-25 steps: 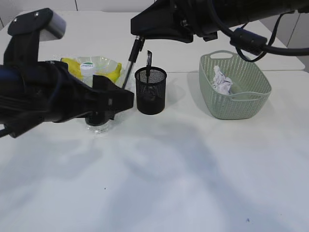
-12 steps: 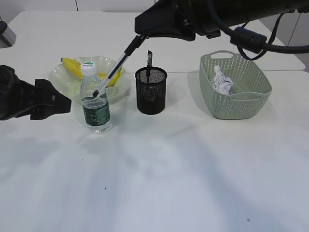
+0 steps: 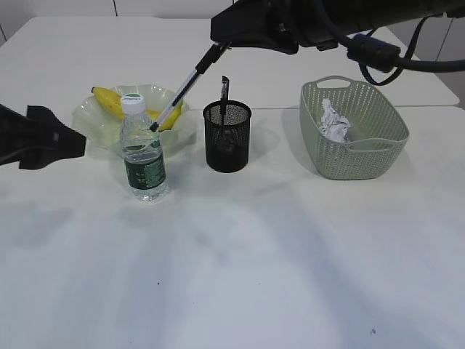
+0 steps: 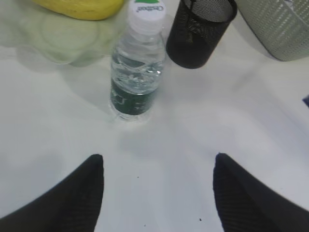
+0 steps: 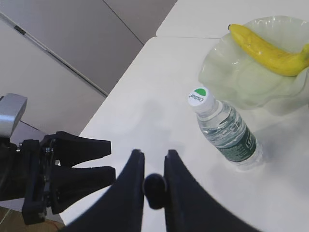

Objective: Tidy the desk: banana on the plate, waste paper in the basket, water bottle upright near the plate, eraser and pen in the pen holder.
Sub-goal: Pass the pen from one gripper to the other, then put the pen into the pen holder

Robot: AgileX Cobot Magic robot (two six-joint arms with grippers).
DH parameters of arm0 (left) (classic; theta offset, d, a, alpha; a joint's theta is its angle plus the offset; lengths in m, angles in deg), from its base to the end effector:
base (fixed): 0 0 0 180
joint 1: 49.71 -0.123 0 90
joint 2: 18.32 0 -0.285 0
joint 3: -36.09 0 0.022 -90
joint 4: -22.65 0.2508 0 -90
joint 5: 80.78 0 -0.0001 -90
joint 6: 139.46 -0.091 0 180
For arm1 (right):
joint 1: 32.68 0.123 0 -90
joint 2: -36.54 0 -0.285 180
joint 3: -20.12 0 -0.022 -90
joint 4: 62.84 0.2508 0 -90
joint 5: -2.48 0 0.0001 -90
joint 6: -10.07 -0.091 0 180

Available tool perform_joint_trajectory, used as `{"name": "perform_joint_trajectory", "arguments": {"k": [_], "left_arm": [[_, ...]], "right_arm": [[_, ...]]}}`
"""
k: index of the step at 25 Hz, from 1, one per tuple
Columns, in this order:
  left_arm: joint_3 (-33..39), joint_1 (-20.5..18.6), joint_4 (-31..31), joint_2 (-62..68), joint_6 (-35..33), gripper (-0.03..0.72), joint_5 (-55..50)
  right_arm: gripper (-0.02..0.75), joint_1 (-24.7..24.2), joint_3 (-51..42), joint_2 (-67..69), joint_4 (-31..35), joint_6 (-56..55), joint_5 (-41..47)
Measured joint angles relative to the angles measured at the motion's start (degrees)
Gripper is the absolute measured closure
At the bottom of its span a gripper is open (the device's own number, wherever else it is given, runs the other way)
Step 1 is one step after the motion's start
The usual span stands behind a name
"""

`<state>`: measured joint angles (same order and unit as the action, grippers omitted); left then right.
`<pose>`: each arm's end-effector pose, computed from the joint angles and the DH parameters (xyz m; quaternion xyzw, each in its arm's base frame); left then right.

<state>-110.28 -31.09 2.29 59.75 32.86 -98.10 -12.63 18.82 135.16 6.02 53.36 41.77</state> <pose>0.2372 -0.0899 0.2738 0.0759 0.8947 -0.1599 0.4102 0.3191 0.1737 0.3506 -0.1630 0.8078 0.4202 0.3799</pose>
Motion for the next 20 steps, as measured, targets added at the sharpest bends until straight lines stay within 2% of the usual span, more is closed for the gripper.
{"name": "perform_joint_trajectory", "arguments": {"k": [2, 6, 11, 14, 20], "left_arm": [[0.0, -2.2, 0.2, -0.1, 0.0, 0.193, -0.1], [0.0, -9.2, 0.4, -0.2, 0.0, 0.193, -2.0], [0.1, -17.0, 0.8, -0.2, 0.0, 0.193, -4.4], [0.3, -17.9, 0.8, -0.5, 0.0, 0.193, -5.4], [0.3, -17.9, 0.8, -2.6, 0.0, 0.201, -7.8]], "right_arm": [[0.682, 0.0, 0.0, 0.0, -0.5, 0.0, -0.8], [0.682, -0.4, 0.0, 0.0, -0.7, 0.0, -1.8], [0.682, -4.0, 0.0, 0.0, -0.7, 0.0, -1.9], [0.682, -6.4, 0.0, 0.0, -1.3, 0.0, -2.0], [0.682, -8.3, 0.8, 0.4, -7.6, 0.0, -5.2]]}}
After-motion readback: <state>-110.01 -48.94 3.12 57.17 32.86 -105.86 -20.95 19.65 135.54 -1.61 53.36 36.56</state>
